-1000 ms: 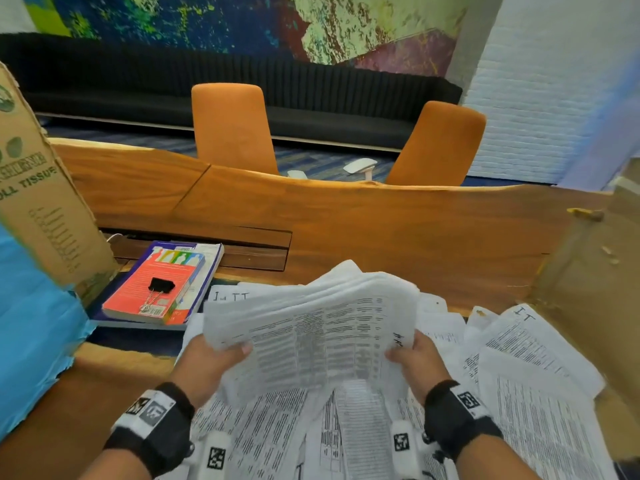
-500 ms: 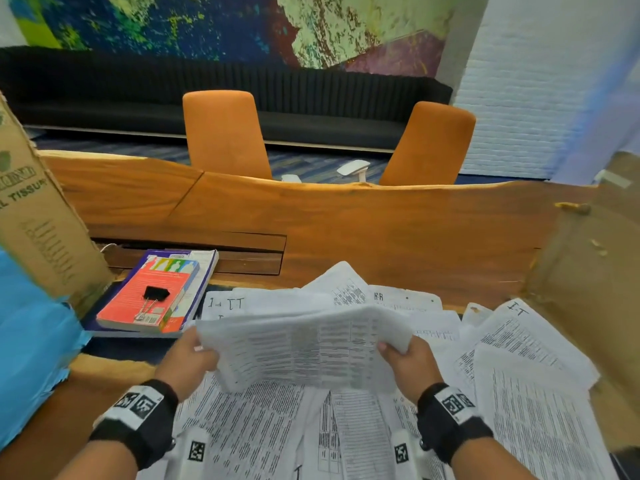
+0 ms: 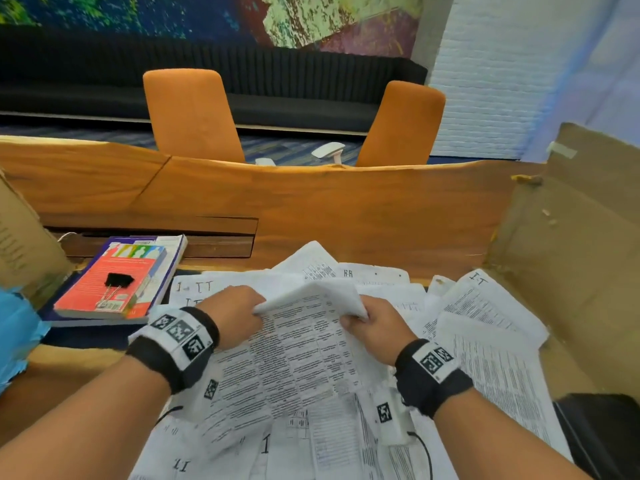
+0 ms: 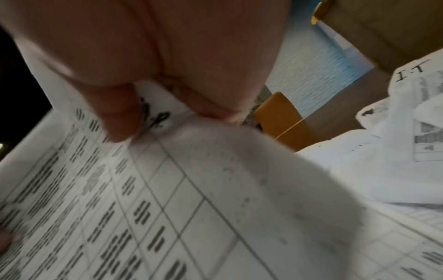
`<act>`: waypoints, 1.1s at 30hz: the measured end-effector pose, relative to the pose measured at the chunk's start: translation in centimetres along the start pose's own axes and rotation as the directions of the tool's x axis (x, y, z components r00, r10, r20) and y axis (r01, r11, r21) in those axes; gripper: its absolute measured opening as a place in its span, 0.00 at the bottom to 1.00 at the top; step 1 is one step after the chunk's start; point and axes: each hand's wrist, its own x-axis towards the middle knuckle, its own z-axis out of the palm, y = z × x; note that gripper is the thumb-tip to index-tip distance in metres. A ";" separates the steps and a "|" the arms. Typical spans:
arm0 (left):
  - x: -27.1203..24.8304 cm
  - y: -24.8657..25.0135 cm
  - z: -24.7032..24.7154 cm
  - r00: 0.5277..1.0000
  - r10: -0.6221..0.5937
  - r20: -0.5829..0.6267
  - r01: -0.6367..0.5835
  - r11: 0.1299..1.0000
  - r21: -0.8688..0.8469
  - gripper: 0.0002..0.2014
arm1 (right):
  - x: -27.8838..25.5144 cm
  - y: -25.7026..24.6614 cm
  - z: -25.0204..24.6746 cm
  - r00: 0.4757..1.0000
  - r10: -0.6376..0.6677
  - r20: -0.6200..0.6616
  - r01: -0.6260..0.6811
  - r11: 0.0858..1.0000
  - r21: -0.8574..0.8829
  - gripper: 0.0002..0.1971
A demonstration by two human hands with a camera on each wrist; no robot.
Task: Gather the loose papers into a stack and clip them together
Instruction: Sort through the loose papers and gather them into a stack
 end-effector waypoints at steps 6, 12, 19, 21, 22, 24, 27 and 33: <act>-1.4 -5.1 4.1 0.972 -0.235 0.013 0.216 0.872 -0.439 0.03 | 0.6 9.2 -7.3 0.916 0.391 -0.093 -0.400 0.861 -0.315 0.24; -4.0 -9.6 10.1 0.855 -0.514 0.059 0.370 0.527 -0.766 0.04 | 0.5 21.4 -14.2 0.753 0.601 -0.267 -0.598 0.456 -0.659 0.42; -4.6 -14.2 13.6 0.770 -0.611 0.183 0.434 0.290 -0.853 0.10 | 0.4 19.7 -10.4 0.773 0.631 -0.072 -0.446 0.458 -0.769 0.55; -5.0 -12.1 12.2 0.754 -0.640 0.150 0.412 0.282 -0.867 0.03 | 0.7 18.3 -8.2 0.803 0.595 -0.040 -0.384 0.465 -0.797 0.53; -5.0 -11.6 12.0 0.750 -0.647 0.138 0.397 0.274 -0.876 0.03 | 0.8 17.4 -7.1 0.817 0.577 -0.018 -0.352 0.474 -0.807 0.51; -4.8 -10.9 11.7 0.774 -0.621 0.123 0.371 0.286 -0.883 0.04 | 1.0 15.4 -5.0 0.843 0.537 0.035 -0.277 0.489 -0.827 0.45; -4.7 -10.8 11.4 0.779 -0.619 0.104 0.353 0.294 -0.888 0.04 | 1.5 13.4 -3.7 0.894 0.443 0.066 -0.179 0.489 -0.854 0.21; -4.8 -12.8 11.3 0.735 -0.665 0.134 0.352 0.205 -0.913 0.05 | 3.7 13.3 -9.0 0.861 0.500 -0.096 -0.445 0.648 -0.618 0.10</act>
